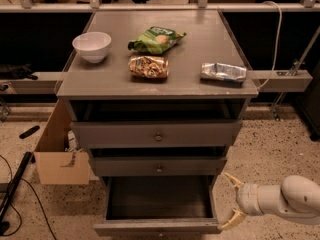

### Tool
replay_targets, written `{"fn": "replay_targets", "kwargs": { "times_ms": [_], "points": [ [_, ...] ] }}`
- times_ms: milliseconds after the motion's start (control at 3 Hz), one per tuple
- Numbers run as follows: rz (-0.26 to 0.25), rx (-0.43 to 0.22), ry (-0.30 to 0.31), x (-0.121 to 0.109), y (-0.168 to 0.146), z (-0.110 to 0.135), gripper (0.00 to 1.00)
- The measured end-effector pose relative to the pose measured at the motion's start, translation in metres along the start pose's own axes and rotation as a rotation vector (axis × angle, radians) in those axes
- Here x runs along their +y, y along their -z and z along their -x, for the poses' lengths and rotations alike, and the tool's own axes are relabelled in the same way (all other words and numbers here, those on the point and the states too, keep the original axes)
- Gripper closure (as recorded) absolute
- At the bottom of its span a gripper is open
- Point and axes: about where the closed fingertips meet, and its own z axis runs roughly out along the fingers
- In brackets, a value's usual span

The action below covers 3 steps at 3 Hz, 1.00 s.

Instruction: Close bottom drawer

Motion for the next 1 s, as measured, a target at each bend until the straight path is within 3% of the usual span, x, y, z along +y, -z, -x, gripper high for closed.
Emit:
{"fn": "replay_targets", "kwargs": {
  "times_ms": [333, 667, 1000],
  "points": [
    [0.003, -0.007, -0.002, -0.0004, -0.0031, -0.0022, 0.0],
    [0.003, -0.007, -0.002, -0.0004, -0.0031, -0.0022, 0.14],
    [0.004, -0.005, -0.003, 0.0, -0.0047, -0.0029, 0.46]
  ]
}}
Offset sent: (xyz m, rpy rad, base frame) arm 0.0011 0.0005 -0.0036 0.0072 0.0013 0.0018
